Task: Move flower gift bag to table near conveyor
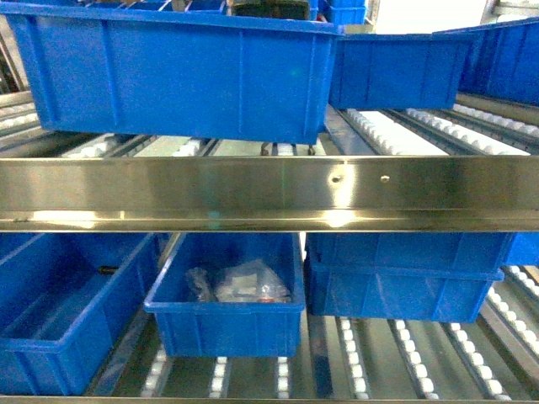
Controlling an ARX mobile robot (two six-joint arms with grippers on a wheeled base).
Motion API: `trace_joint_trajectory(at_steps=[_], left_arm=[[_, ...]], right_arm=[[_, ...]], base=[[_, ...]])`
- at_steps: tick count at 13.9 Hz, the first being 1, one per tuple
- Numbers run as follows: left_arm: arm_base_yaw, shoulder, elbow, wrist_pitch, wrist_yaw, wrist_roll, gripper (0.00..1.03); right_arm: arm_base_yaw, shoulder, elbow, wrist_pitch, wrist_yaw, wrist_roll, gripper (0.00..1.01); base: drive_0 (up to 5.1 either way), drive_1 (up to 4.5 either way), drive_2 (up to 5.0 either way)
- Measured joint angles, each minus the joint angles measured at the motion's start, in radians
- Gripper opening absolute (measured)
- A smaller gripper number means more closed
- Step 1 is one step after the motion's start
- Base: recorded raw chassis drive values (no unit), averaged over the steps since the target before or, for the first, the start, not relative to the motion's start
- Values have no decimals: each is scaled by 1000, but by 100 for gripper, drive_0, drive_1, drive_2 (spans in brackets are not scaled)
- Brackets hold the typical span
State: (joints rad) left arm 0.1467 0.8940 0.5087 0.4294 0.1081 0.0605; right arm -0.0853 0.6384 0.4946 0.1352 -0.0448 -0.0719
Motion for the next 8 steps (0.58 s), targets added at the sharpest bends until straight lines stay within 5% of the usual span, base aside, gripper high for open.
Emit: trace_joint_trajectory(at_steps=[8], left_arm=[[0, 0, 0, -1, 0, 0, 2]], right_arm=[[0, -2, 0, 1, 0, 0, 2]], base=[[-483, 145, 344]])
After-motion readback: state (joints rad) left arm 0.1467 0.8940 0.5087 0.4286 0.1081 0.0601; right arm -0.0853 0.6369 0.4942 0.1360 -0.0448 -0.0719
